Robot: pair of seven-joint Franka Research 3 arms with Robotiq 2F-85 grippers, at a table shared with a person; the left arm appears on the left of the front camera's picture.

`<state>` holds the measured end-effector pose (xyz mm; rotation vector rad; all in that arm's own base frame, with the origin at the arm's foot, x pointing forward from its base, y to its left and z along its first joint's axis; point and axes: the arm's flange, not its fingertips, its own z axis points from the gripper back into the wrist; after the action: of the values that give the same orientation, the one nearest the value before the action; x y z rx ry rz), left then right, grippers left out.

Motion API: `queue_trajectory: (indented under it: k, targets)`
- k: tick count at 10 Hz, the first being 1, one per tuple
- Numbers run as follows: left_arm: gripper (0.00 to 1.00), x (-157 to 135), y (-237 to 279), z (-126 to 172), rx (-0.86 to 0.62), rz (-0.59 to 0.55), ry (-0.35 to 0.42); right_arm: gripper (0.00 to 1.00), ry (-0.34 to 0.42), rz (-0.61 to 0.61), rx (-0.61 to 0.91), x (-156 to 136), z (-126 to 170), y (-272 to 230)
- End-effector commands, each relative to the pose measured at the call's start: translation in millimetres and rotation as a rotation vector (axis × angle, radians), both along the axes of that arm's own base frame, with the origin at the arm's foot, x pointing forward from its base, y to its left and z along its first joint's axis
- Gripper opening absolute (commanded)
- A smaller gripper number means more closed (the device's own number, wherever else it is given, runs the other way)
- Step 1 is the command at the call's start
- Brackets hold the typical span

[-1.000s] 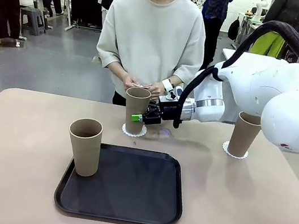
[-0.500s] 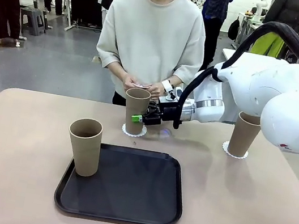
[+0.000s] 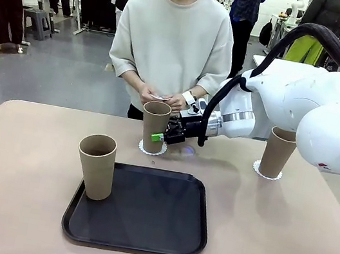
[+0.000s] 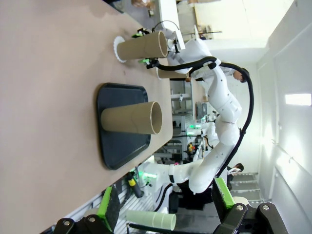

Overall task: Place coasters on the table and set cups on them.
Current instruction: Take one Reusable plastic cup from the Flat Tray and place it on a coaster set by the human.

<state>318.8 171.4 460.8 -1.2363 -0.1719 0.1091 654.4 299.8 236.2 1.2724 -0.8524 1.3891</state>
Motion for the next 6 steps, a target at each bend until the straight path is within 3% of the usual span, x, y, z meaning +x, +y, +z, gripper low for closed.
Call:
queue_trajectory:
  k: [1, 6]
  targets:
    - [1.00, -0.9, 0.4, 1.8, -0.011, 0.000, -0.013, 1.00, 0.026, 0.032, -0.048, 8.3, 4.6, 3.1]
    - [1.00, -0.9, 0.4, 1.8, -0.011, 0.000, -0.013, 1.00, 0.038, 0.040, -0.134, 10.1, 9.3, -4.4]
